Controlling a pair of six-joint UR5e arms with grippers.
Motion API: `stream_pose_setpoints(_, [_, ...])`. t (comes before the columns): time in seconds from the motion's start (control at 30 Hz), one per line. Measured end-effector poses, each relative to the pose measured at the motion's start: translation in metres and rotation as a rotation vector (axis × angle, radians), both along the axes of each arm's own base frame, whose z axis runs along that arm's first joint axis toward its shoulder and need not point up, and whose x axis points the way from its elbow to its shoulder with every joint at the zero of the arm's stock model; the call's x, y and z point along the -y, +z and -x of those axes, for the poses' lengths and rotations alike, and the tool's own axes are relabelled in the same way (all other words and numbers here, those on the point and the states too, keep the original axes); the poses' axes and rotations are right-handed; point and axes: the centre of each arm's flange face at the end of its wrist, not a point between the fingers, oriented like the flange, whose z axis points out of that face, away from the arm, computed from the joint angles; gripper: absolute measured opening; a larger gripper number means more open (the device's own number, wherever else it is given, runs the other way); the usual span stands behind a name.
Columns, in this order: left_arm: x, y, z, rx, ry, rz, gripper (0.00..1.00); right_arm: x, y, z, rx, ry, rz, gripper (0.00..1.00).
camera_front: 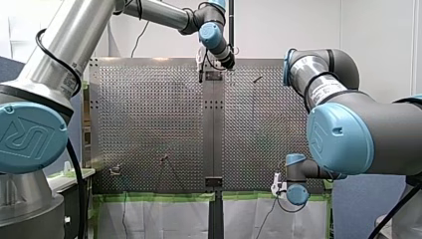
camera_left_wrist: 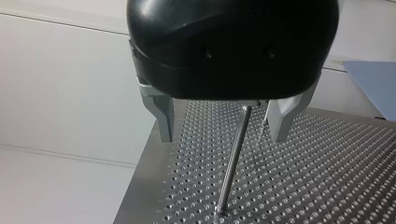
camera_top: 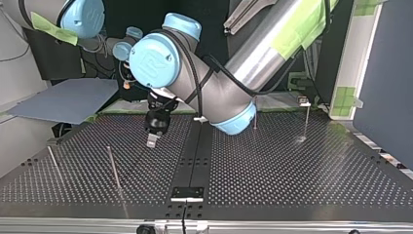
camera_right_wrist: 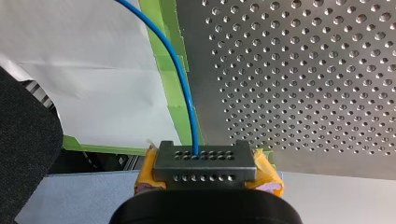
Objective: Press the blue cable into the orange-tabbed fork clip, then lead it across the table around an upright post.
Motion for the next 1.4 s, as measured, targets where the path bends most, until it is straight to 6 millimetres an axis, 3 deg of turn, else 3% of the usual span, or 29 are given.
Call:
stream_pose_setpoints(0.73, [-0.001, 0.01, 0.007, 0.017, -0.014, -0.004, 1.0, 0.001, 0.004, -0.001, -0.018, 0.009, 0.003, 0.0])
stream_pose_setpoints(0.97, [-0.002, 0.007, 0.006, 0.027, 0.003, -0.018, 1.0, 0.01, 0.026, -0.003, -0.007, 0.007, 0.022, 0.0])
stream_pose_setpoints(1.4, [-0.009, -0.009, 0.0, 0.048, 0.083, -0.053, 1.0, 0.026, 0.09, -0.004, 0.015, 0.001, 0.027, 0.0])
